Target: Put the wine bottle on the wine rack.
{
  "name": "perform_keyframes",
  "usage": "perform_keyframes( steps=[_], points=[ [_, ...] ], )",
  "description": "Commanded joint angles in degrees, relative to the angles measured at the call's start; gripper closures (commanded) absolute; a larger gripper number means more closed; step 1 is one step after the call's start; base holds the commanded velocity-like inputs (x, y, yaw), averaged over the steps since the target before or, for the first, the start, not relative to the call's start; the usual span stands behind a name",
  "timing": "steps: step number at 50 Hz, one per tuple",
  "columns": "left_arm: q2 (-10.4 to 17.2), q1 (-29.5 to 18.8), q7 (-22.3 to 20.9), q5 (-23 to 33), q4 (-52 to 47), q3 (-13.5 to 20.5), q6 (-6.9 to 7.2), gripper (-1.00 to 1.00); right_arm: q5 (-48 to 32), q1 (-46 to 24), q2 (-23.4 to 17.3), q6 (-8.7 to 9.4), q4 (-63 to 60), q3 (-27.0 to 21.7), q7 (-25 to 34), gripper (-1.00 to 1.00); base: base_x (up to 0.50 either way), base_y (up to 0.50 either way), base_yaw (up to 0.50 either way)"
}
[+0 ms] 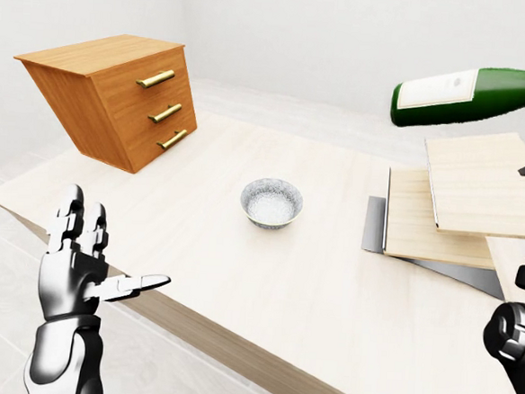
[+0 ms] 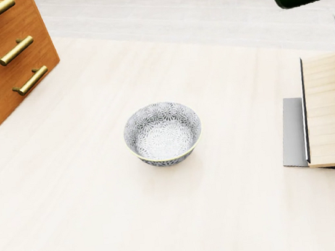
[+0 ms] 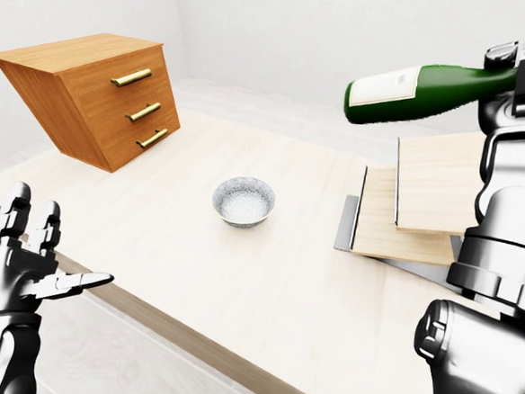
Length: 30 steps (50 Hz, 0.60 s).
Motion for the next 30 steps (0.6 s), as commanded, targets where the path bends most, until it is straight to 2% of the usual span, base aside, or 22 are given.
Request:
perform_keyframes(
  steps=[1, 11, 30],
  points=[
    [0.1, -0.1, 0.2, -0.1, -0.4, 0.1, 0.00, -1.00, 3.3, -0.4, -4.7, 0.00, 3.7, -2.7, 1.5, 1.00, 0.00, 0.00, 0.00],
    [0.2, -0.2, 0.2, -0.2, -0.7, 0.3, 0.00, -1.00, 4.4, -1.4, -8.0, 0.00, 7.7, -3.0, 1.9, 1.00, 0.00, 0.00, 0.00],
    [0.0, 0.0, 0.4, 0.2, -0.9, 0.0, 0.00, -1.00, 7.2, 1.2, -12.9, 0.00, 12.6, -5.1, 3.2, 1.00, 0.00, 0.00, 0.00]
  ],
)
